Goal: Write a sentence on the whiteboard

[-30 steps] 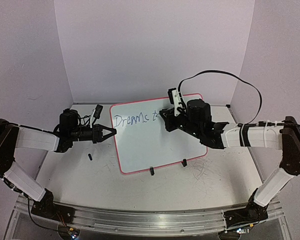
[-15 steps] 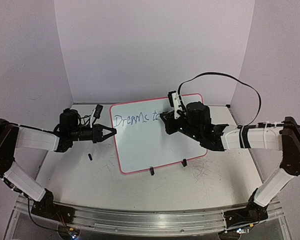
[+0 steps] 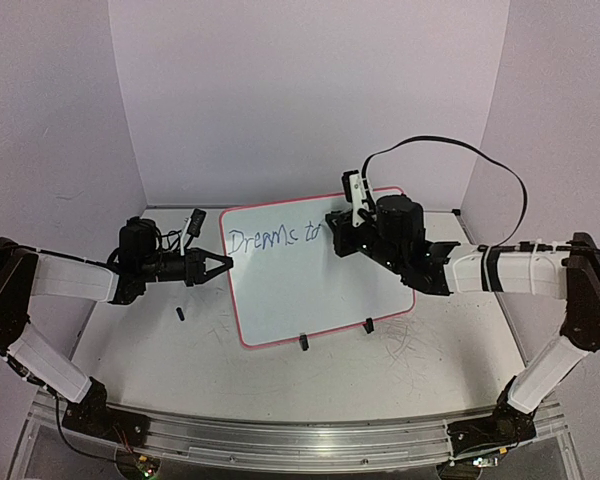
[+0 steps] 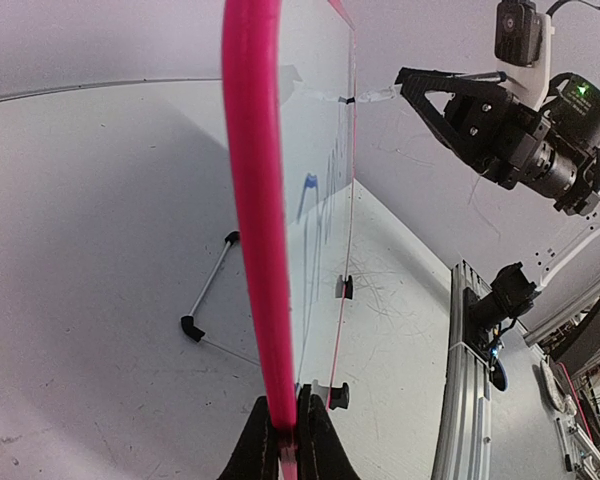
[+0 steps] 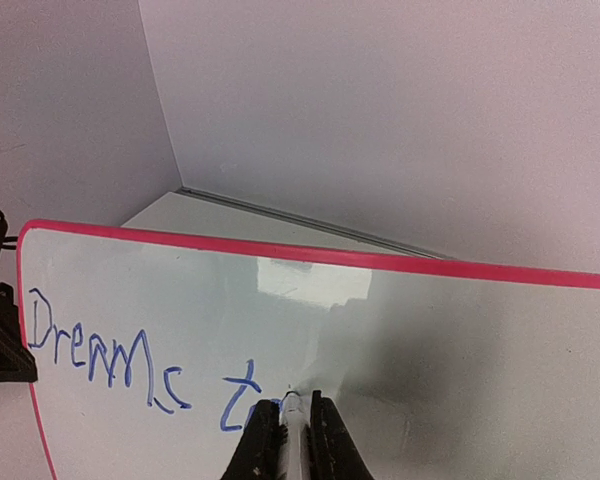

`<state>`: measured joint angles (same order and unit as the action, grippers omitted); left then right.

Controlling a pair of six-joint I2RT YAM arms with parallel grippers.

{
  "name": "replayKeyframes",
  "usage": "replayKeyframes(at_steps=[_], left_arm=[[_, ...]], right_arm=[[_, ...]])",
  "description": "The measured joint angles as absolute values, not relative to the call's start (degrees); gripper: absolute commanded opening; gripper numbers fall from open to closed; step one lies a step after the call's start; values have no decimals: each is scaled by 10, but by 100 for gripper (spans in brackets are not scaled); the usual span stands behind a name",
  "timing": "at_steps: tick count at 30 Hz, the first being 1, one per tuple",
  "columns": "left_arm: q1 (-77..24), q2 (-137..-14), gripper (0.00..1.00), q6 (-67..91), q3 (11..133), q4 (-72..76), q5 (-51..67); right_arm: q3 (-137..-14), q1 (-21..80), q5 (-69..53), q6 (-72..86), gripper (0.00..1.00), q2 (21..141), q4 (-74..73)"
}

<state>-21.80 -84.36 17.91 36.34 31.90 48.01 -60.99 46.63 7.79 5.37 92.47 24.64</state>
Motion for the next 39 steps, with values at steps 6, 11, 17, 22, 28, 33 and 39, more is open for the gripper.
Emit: replayKeyframes(at_steps=[6,11,17,22,28,33,39], left_arm=[[-218,-844,0,179,363,319,480],[-218,-844,0,179,363,319,480],[-218,-844,0,179,363,318,480],[-218,-844,0,179,363,318,483],[-218,-844,0,178,363,318,483],[-218,-844,0,178,363,318,483],[-218,-844,0,178,363,318,483]], right_arm=[[-609,466,76,56,0,925,247],[-589,467,63,63,0,921,248],[-566,469,63,66,0,908,243],[-565,466,69,58,0,888,228],[-583,463,60,50,0,878,232],[-608,463,61,43,0,895,232],[-618,460,73,38,0,904,231]])
